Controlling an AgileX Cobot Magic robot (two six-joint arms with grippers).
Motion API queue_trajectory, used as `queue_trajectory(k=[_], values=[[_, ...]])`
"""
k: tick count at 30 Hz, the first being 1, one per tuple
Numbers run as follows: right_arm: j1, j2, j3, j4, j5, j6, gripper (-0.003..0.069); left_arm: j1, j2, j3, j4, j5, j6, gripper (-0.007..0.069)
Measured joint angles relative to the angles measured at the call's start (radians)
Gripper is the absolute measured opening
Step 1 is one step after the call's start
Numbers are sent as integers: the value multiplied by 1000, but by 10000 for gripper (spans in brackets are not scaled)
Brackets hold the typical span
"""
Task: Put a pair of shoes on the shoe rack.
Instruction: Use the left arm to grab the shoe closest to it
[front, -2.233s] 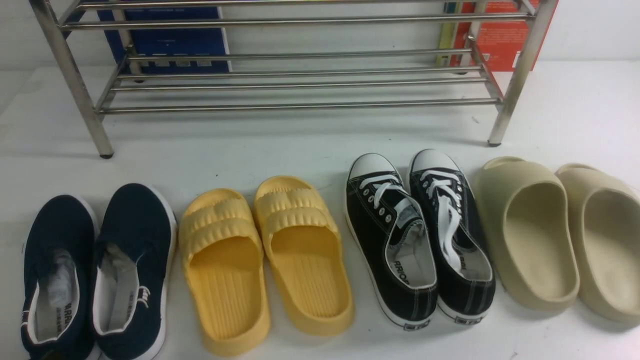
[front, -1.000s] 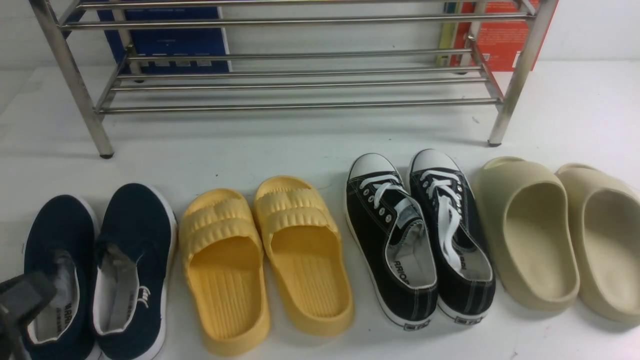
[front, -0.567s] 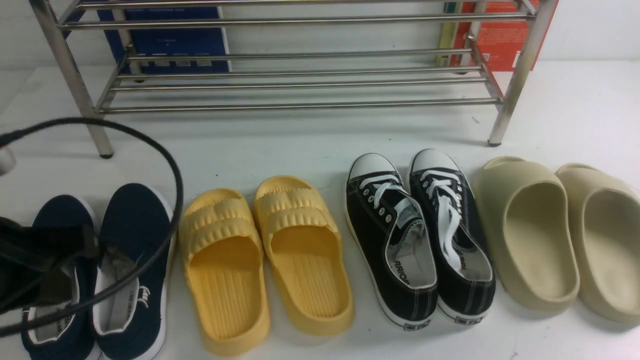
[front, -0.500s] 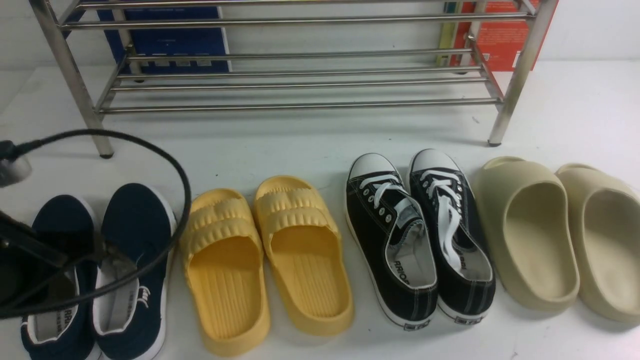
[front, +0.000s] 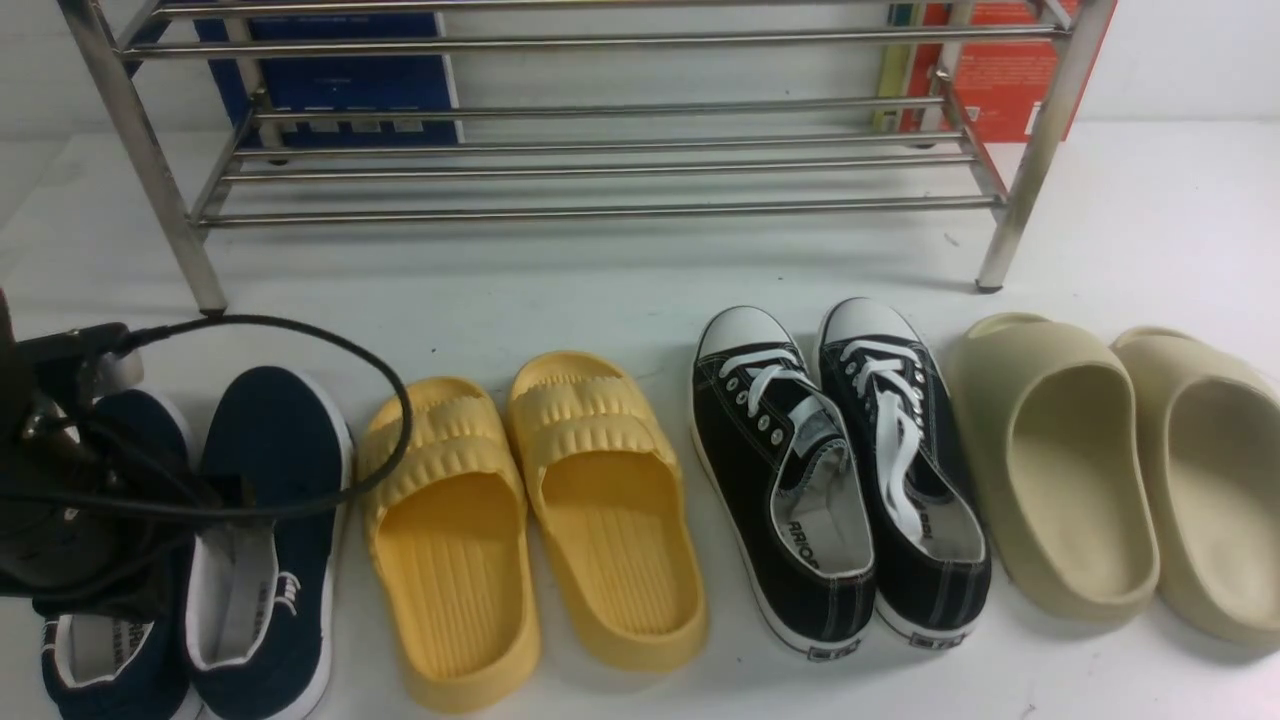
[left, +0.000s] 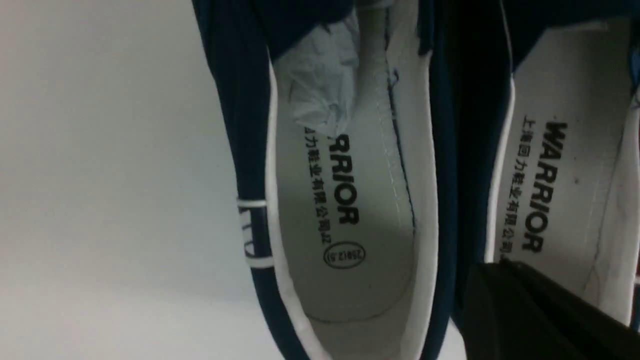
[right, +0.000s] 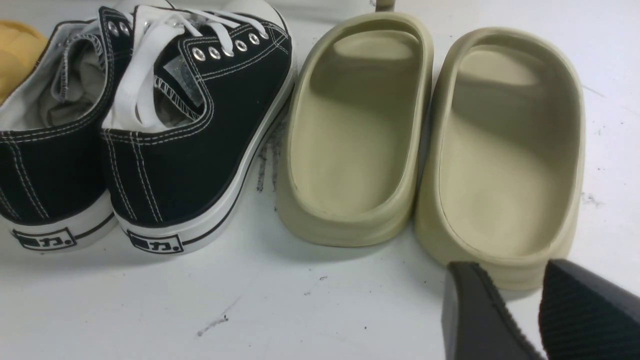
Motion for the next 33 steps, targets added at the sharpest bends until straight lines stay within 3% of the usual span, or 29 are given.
queue_trajectory(k=[5,10,13,18,21,33], values=[[0,0,0,0,0,0,239,102,29,0,-22,-13,61,-13],[0,0,0,-3,0,0,239,116,34,-1,-135,-13,181,0],[0,0,0,-3,0,0,239,116,34,-1,-136,-14,212,55],[0,0,0,-3,0,0,239,116,36,-1,-97,-47,221,271],[0,0,0,-3,0,0,239,116,49,-1,-85,-62,223,328],[0,0,0,-3,0,0,239,116,177,-6,-74,-73,229,258]])
